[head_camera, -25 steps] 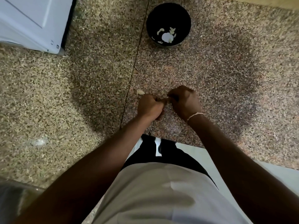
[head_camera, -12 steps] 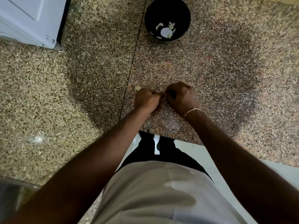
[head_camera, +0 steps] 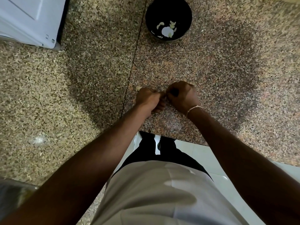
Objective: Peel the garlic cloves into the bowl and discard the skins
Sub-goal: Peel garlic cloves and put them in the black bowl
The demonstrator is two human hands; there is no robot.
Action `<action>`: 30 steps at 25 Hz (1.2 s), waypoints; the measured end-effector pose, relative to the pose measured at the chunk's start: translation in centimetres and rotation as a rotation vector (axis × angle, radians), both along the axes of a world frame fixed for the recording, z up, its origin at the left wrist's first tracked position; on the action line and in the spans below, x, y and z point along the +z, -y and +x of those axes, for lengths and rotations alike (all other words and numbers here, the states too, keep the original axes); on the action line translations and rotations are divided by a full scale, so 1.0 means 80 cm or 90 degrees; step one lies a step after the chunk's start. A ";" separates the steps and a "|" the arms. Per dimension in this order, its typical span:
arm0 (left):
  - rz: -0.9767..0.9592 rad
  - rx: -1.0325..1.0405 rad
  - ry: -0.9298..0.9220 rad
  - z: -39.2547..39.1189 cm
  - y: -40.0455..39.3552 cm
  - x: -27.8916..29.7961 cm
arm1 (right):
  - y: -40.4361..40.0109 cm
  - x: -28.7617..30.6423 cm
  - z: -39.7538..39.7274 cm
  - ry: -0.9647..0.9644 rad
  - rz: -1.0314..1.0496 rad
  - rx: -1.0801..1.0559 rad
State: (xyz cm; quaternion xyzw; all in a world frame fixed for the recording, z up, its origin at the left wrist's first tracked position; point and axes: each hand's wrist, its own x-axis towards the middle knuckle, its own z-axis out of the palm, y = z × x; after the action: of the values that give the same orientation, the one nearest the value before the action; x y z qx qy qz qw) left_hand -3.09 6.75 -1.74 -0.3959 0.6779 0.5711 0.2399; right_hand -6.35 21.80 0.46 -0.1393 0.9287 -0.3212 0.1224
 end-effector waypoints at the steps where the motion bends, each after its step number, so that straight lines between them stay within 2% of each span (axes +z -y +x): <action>1: 0.004 0.001 0.002 0.000 0.000 0.000 | -0.001 -0.001 0.000 0.003 -0.006 -0.005; 13: 0.019 0.009 0.001 -0.005 0.001 0.004 | -0.005 -0.004 -0.005 0.070 -0.020 -0.038; 30: 0.033 -0.014 -0.025 -0.003 0.006 -0.010 | 0.003 -0.012 -0.008 0.089 -0.003 -0.083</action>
State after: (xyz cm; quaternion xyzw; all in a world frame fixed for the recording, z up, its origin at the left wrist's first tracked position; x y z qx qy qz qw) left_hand -3.36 6.26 -2.52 -0.3706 0.6718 0.5937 0.2427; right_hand -6.97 21.54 -0.47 -0.0561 0.9243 -0.3392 0.1656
